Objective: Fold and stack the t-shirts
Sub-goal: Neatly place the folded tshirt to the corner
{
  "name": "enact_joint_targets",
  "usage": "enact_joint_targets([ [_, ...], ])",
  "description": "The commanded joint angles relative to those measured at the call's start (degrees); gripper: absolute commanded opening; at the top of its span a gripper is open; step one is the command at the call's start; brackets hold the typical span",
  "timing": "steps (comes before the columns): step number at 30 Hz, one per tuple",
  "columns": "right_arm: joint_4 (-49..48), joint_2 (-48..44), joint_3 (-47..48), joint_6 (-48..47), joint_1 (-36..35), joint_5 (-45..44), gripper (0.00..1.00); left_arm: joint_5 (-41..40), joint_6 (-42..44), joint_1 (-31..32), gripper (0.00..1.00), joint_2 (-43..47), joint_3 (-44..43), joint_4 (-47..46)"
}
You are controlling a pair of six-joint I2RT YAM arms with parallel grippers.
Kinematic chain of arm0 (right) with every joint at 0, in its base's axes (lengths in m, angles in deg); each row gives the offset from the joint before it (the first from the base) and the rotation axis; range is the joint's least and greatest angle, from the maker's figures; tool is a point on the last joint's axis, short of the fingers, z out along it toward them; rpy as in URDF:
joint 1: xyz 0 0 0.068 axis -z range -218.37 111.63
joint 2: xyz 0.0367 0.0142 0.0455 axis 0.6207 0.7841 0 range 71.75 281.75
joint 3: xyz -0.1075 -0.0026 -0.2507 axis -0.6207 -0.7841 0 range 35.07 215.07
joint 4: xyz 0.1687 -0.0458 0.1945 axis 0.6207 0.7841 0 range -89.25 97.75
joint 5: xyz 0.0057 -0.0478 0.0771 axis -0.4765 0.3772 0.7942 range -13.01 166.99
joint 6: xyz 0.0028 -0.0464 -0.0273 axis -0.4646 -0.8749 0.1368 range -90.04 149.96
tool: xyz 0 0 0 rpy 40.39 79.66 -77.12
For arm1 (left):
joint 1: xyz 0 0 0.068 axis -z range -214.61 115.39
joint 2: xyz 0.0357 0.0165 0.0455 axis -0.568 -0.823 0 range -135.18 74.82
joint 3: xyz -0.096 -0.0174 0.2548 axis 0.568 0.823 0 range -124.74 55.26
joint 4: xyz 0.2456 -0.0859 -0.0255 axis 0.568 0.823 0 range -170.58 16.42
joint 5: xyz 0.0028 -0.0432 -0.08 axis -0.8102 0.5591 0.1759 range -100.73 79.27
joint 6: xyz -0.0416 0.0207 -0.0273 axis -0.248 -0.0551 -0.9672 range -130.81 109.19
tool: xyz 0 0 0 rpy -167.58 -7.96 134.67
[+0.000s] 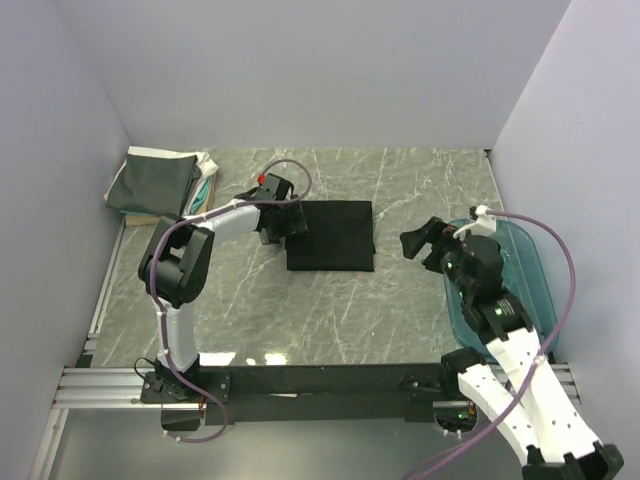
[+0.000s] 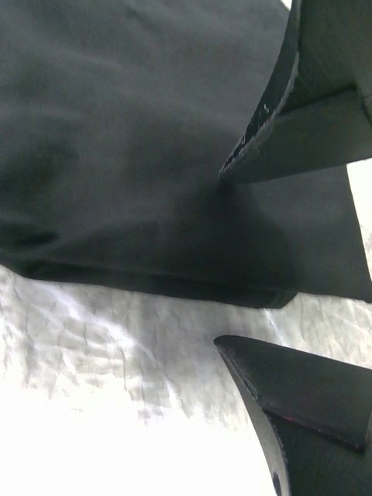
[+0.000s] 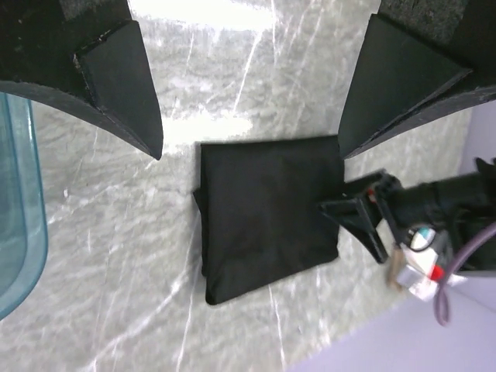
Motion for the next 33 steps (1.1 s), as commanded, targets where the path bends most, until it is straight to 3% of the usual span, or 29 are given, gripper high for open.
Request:
enact_joint_targets([
  [1, -1.09, -5.44, -2.06, 0.8, 0.14, -3.17, 1.0, -0.23, 0.14, 0.92, 0.83, -2.14, -2.04, -0.01],
  [7, 0.14, -10.38, -3.56, 1.24, 0.23, -7.74, 1.0, -2.25, 0.14, 2.06, 0.65, -5.48, -5.03, 2.27],
  [13, 0.75, -11.7, -4.62, -0.26, 0.14, -9.23, 1.0, -6.72, 0.67, 4.52, 0.33, -9.35, -9.25, 5.96],
  [17, 1.28, -11.0, -5.14, -0.96, 0.14, -10.11, 1.0, -9.54, 0.84, 5.76, 0.01, -11.9, -13.45, 9.48],
  [21, 1.28, -9.78, -5.76, -2.1, 0.14, -11.43, 1.0, -14.19, 2.95, 5.76, 0.01, -11.64, -15.23, 11.59],
  [25, 1.63, -8.63, -5.76, -2.54, 0.14, -11.87, 1.0, -17.81, 10.92, 5.58, 0.01, -6.72, -11.2, 7.03],
  [33, 1.81, -7.84, -6.02, -2.89, 0.14, -12.57, 1.0, -28.88, 21.66, 3.83, 0.01, -0.48, -8.99, 7.82],
])
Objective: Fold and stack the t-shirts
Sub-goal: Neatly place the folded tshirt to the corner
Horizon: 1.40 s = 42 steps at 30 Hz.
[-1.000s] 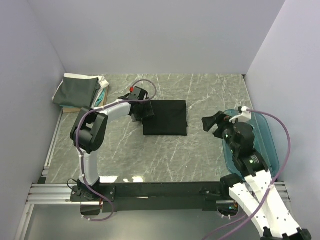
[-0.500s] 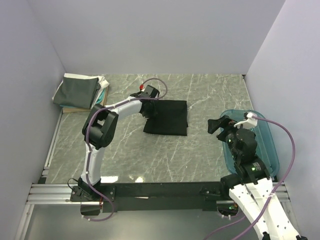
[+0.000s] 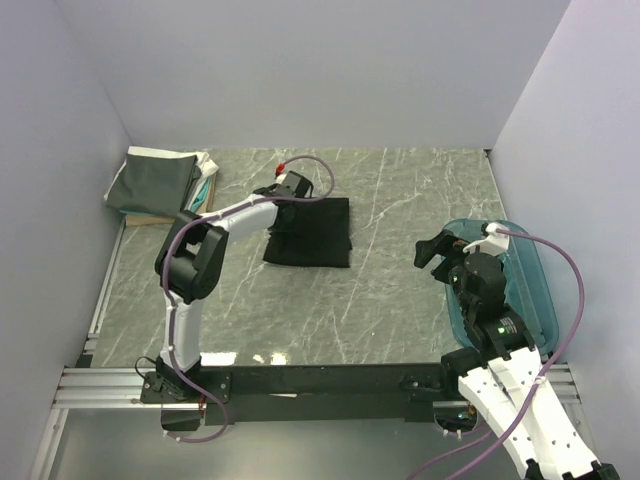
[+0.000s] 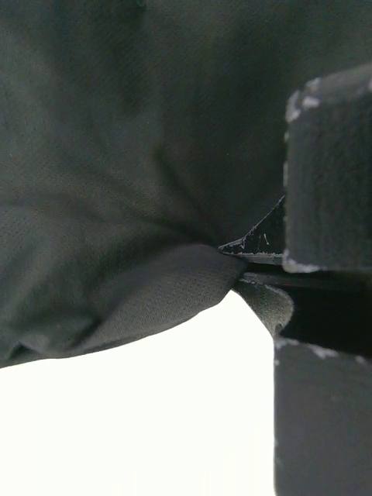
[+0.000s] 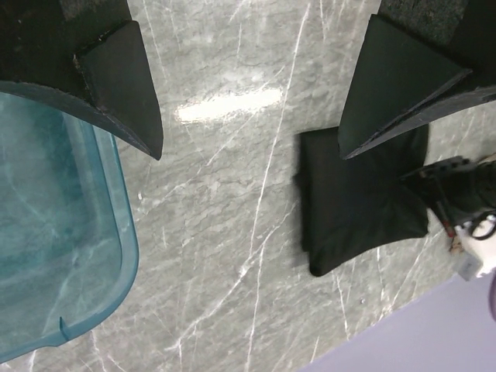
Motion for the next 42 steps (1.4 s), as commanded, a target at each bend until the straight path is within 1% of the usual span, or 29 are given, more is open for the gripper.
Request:
enact_joint_targets([
  [1, -0.59, 0.23, -0.36, -0.99, 0.05, -1.89, 1.0, -7.85, 8.7, -1.6, 0.01, 6.1, 2.13, -0.68],
  [6, -1.38, 1.28, -0.98, -1.17, 0.23, -1.89, 1.0, -13.3, 14.68, -4.76, 0.01, 8.48, 4.25, -2.54],
  [10, -0.95, 3.3, -0.54, -1.17, 0.14, -2.33, 1.0, -18.04, 19.87, -8.53, 0.01, 9.71, 5.57, -5.17],
  [13, -0.25, 4.71, 0.34, -1.52, 0.14, -1.45, 1.0, -16.84, 25.14, -11.17, 0.01, 11.37, 6.1, -8.95],
  [16, -0.77, 5.68, 0.08, -1.87, 0.14, -1.01, 1.0, -17.97, 28.39, -12.85, 0.01, 11.47, 3.82, -8.43],
  [18, -0.77, 6.12, -0.01, -1.7, 0.05, -2.14, 1.0, -18.67, 31.9, -13.81, 0.01, 11.91, 3.29, -10.43],
  [21, -0.51, 6.64, 0.16, -1.61, 0.14, -2.59, 1.0, -18.94, 34.81, -15.65, 0.01, 12.87, 2.59, -12.03],
  [27, -1.39, 6.64, -0.36, -1.96, 0.14, -2.42, 1.0, -17.88, 37.63, -18.82, 0.01, 15.42, 1.0, -13.08],
  [33, -1.47, 7.43, -0.27, -1.96, 0.14, -2.33, 1.0, -18.41, 39.22, -19.88, 0.01, 17.62, -1.36, -14.41],
  [37, -1.48, 7.79, -0.28, -2.05, 0.14, -2.5, 1.0, -16.57, 38.08, -21.72, 0.01, 17.62, -5.05, -12.3],
  [39, -1.47, 7.96, -0.27, -1.96, 0.14, -2.59, 1.0, -15.87, 37.64, -22.43, 0.01, 17.18, -7.87, -9.67],
  [42, -1.56, 7.96, -0.36, -2.05, 0.14, -2.59, 1.0, -16.74, 38.43, -22.52, 0.01, 17.01, -9.37, -9.83],
])
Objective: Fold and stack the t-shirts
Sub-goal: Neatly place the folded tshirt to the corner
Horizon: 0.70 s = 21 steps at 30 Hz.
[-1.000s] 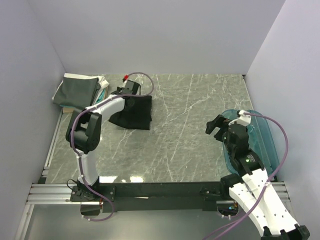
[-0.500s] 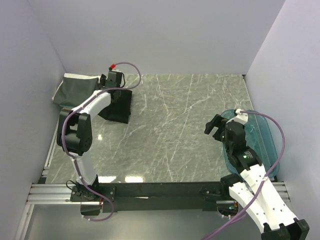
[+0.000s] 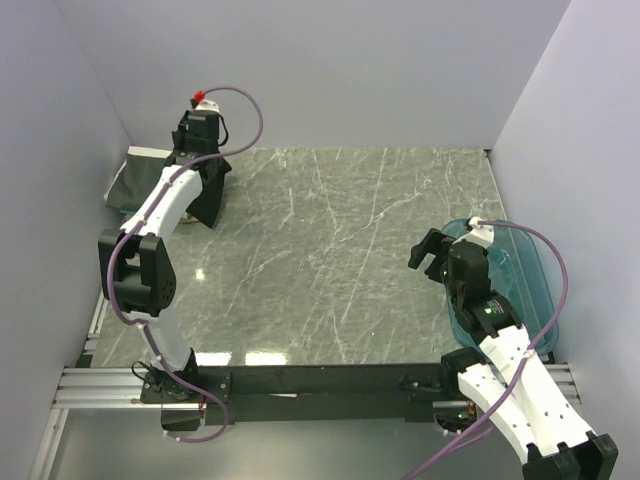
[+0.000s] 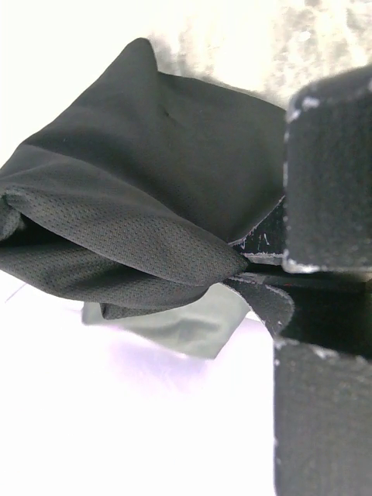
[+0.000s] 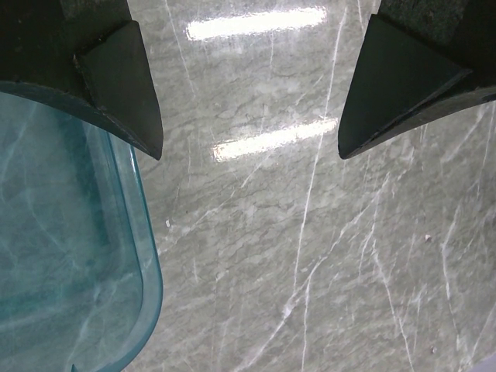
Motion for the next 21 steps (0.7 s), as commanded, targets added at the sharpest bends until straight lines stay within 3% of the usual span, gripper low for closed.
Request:
enact_joint_targets([
  [1, -1.61, 0.01, 0.45, -0.54, 0.05, -1.35, 1.0, -0.61, 1.25, -0.62, 0.01, 2.75, -3.56, -0.72],
  [11, -1.08, 0.18, 0.54, -0.27, 0.05, -2.66, 1.0, -0.17, 2.13, -1.67, 0.01, 1.7, -10.49, 2.62],
  [21, -0.82, 0.89, 0.45, 0.08, 0.14, -4.42, 1.0, -1.66, 3.62, -5.44, 0.01, 0.82, -10.59, 0.6],
])
